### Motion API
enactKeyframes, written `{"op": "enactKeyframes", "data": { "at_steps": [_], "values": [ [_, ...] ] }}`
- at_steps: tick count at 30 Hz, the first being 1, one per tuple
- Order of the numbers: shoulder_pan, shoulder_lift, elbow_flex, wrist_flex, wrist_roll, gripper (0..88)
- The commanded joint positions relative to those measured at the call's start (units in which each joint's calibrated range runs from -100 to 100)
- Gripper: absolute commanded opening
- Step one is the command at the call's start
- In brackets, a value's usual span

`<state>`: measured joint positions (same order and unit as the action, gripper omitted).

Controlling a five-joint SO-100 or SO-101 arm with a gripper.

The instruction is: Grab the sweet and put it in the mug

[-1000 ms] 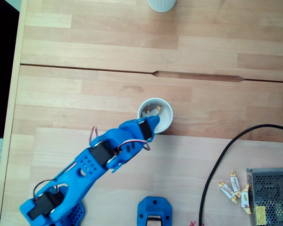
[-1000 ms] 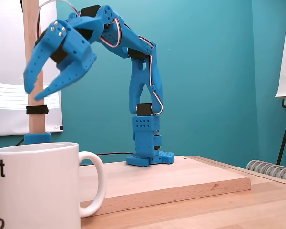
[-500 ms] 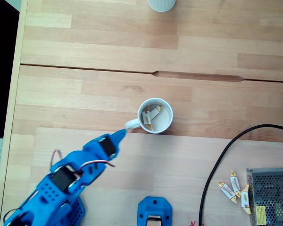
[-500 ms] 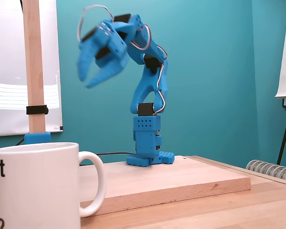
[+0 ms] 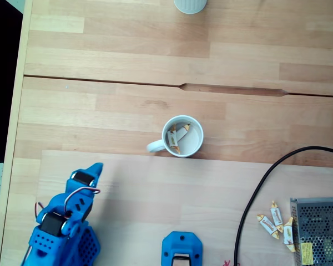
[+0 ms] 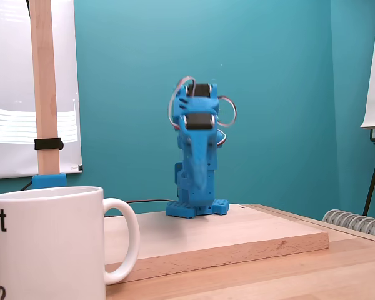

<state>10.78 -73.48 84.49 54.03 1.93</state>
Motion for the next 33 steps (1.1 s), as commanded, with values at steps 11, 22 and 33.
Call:
{"op": "enactKeyframes", "data": {
  "at_steps": [11,22,33],
  "values": [
    [-7.81,-21.01,13.01,-0.08,0.59,3.1],
    [-7.81,-21.19,13.01,-0.08,0.59,3.1],
    [-7.81,-21.19,13.01,-0.08,0.59,3.1]
  ]
}}
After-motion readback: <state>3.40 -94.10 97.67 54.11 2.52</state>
